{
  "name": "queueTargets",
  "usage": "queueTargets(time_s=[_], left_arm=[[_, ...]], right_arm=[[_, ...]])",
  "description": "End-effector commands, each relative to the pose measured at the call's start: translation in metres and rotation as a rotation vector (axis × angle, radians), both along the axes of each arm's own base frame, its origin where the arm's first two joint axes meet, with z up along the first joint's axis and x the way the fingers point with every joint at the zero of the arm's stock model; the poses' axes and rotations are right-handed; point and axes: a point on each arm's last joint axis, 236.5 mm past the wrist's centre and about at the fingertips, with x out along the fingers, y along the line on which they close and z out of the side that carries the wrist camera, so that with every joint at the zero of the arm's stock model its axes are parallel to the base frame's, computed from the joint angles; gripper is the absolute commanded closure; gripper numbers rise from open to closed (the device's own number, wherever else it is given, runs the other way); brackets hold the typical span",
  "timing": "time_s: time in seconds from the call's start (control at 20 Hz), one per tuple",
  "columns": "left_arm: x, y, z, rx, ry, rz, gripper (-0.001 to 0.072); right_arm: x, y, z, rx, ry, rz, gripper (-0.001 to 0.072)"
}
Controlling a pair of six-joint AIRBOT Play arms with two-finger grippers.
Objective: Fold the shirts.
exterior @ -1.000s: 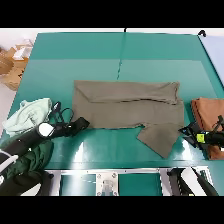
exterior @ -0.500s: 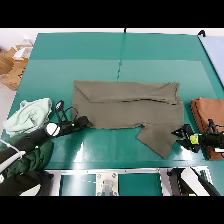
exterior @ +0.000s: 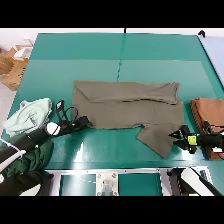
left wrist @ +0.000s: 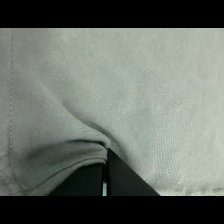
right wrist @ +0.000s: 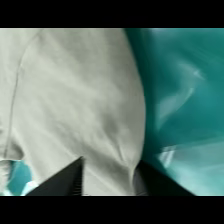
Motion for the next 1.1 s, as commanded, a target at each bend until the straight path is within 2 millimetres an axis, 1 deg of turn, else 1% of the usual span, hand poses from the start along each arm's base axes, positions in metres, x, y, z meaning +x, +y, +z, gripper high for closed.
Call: queueTargets(time_s=[0.0,0.05,0.1,0.15,0.2,0.25,0.3,0.35,0.4,0.45,0.5,0.55,0.6,0.65,0.75,0.8,0.85,0.95,1.05], left_arm=[[-0.004,-0.001,-0.001,0.003,0.01,-0.017,0.0687],[-0.005,-0.002,-0.001,0.009,0.013,-0.033,0.0687],[-0.008,-0.003,-0.001,0.021,0.015,-0.061,0.0687],[-0.01,-0.005,0.001,0.035,0.016,-0.103,0.0688],[-0.013,-0.008,0.006,0.049,0.016,-0.156,0.0688],[-0.016,-0.009,0.011,0.076,0.017,-0.216,0.0689],[-0.022,-0.005,0.016,0.119,0.032,-0.266,0.0689],[-0.028,0.007,0.018,0.19,0.062,-0.304,0.069],[-0.035,0.025,0.02,0.278,0.099,-0.331,0.069],[-0.044,0.047,0.023,0.38,0.144,-0.357,0.069],[-0.05,0.065,0.026,0.458,0.174,-0.38,0.0689],[-0.057,0.076,0.028,0.503,0.196,-0.401,0.0689],[-0.062,0.081,0.029,0.526,0.21,-0.421,0.0689],[-0.066,0.084,0.029,0.537,0.223,-0.447,0.0689],[-0.07,0.085,0.032,0.545,0.243,-0.463,0.0688],[-0.064,0.083,0.039,0.545,0.225,-0.475,0.0689],[-0.054,0.078,0.05,0.546,0.187,-0.492,0.0688],[-0.028,0.067,0.08,0.546,0.09,-0.511,0.0689],[-0.004,0.058,0.106,0.552,0.011,-0.522,0.0689]], right_arm=[[0.025,0.009,-0.004,0.071,-0.09,-0.051,0.0361],[0.032,0.013,-0.002,0.095,-0.124,-0.045,0.0441],[0.036,0.016,0.002,0.108,-0.157,-0.028,0.0608],[0.037,0.017,0.005,0.114,-0.165,-0.018,0.0661],[0.038,0.016,0.009,0.114,-0.167,0.001,0.0689],[0.037,0.013,0.013,0.102,-0.168,0.026,0.069],[0.035,0.01,0.017,0.086,-0.16,0.04,0.069],[0.032,0.007,0.021,0.067,-0.145,0.046,0.069],[0.025,0.003,0.024,0.036,-0.124,0.056,0.0691],[0.014,-0.001,0.024,0.0,-0.085,0.07,0.0691],[0.0,-0.006,0.023,-0.04,-0.037,0.086,0.0691],[-0.015,-0.011,0.023,-0.082,0.019,0.091,0.0691],[-0.022,-0.014,0.026,-0.105,0.045,0.084,0.0691],[-0.021,-0.013,0.031,-0.124,0.028,0.091,0.0691],[-0.015,-0.011,0.044,-0.15,-0.011,0.113,0.0691],[-0.007,-0.009,0.055,-0.143,-0.044,0.115,0.0691],[0.005,-0.007,0.068,-0.131,-0.086,0.114,0.0691],[0.033,-0.006,0.096,-0.131,-0.189,0.113,0.0691],[0.058,-0.005,0.116,-0.143,-0.268,0.127,0.0691]])
